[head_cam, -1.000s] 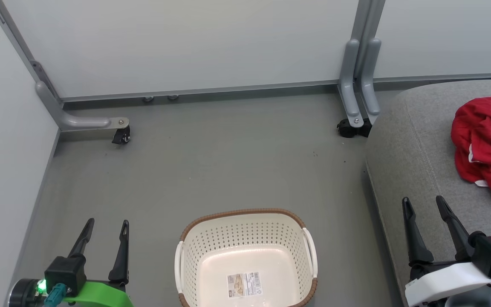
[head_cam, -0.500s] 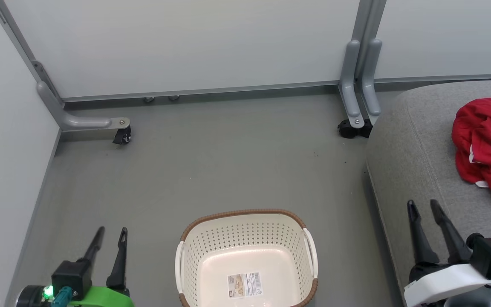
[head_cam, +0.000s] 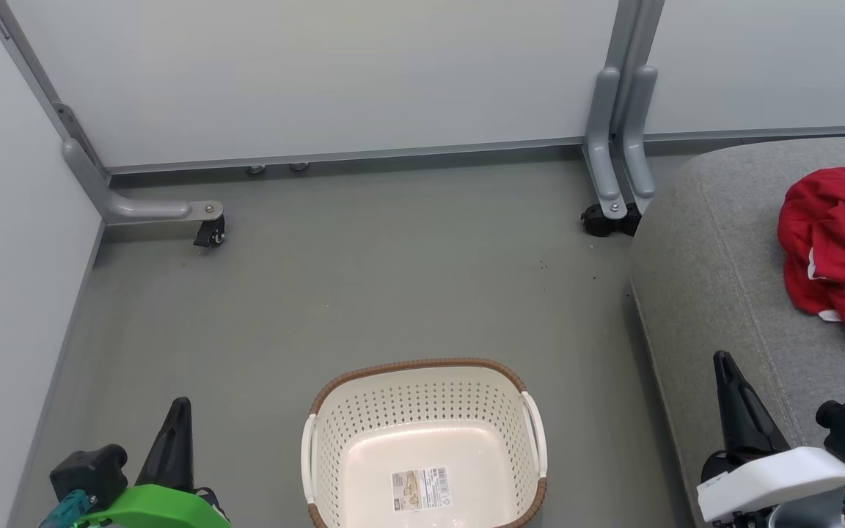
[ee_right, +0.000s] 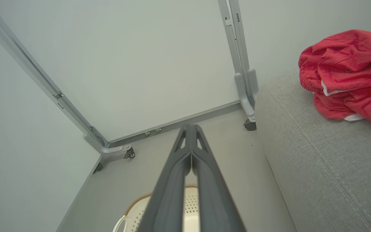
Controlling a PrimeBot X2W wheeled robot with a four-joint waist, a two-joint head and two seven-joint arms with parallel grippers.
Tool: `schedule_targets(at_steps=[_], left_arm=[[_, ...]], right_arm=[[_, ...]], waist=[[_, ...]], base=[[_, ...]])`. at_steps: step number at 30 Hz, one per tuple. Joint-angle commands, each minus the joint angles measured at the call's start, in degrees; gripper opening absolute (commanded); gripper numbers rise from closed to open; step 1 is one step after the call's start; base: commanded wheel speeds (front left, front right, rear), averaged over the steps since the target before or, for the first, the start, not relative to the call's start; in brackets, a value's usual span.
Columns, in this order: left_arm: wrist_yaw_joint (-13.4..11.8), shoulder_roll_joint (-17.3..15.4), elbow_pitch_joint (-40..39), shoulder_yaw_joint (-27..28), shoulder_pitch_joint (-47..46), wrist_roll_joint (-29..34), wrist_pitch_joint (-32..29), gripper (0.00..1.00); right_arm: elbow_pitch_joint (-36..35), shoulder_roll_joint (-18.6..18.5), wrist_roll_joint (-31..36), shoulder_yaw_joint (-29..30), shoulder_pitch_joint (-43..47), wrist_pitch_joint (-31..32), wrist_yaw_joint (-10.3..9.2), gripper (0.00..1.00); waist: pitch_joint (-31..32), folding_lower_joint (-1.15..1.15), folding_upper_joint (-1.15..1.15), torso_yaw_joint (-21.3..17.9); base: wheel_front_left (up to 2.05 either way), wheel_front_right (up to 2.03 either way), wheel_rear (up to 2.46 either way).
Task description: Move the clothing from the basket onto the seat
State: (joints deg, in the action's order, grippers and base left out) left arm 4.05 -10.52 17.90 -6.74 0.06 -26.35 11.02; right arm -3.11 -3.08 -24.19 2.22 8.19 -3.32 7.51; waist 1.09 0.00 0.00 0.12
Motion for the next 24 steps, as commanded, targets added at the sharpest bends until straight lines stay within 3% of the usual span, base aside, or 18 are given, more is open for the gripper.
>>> schedule_targets(at_steps=[1, 24], left_arm=[[0.3, -0.1, -1.1, 0.9, -1.6, -2.6, -0.6, 0.00], [1.3, 2.2, -2.1, 4.6, -3.2, -21.8, -5.6, 0.00]], right_arm=[[-0.2, -0.6, -2.7, -0.1, -1.8, 0.2, 0.00, 0.00], [4.9, -1.4, -23.6, -0.2, -5.7, 2.0, -0.01, 0.00]], waist=[[0.0, 0.00, 0.00, 0.0], [-0.3, 0.00, 0.00, 0.0]], base=[[0.00, 0.00, 0.00], [0.00, 0.00, 0.00]])
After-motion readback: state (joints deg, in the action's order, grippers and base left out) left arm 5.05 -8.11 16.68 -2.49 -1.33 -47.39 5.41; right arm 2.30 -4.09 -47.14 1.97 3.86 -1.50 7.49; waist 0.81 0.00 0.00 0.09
